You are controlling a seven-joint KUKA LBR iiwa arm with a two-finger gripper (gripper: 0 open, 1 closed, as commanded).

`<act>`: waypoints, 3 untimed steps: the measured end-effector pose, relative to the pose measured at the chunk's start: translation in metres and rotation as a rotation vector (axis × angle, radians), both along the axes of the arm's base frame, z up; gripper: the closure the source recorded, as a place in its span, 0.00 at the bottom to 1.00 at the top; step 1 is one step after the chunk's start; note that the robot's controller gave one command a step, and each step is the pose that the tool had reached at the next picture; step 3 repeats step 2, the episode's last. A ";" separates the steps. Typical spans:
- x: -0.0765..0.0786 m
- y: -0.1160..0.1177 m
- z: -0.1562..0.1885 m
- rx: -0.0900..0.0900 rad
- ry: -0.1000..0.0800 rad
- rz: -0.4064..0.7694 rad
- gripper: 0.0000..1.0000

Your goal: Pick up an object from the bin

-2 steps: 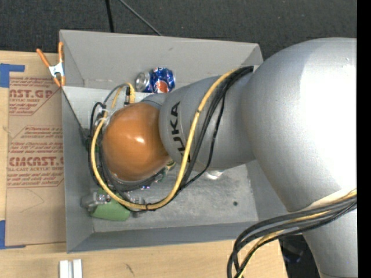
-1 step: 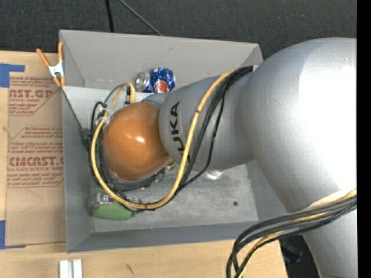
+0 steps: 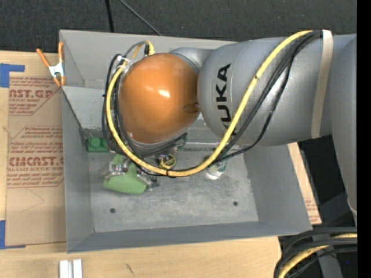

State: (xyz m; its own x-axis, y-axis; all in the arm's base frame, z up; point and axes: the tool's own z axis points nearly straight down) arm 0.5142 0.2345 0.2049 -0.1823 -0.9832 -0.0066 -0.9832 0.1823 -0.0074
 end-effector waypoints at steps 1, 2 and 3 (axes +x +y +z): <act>0.009 0.009 -0.064 -0.002 0.012 -0.245 1.00; 0.002 -0.008 0.037 0.002 0.001 -0.251 1.00; 0.002 -0.008 0.037 0.002 0.001 -0.251 1.00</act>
Offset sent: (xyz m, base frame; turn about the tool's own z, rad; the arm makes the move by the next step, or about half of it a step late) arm 0.0104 0.0079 -0.0618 0.2447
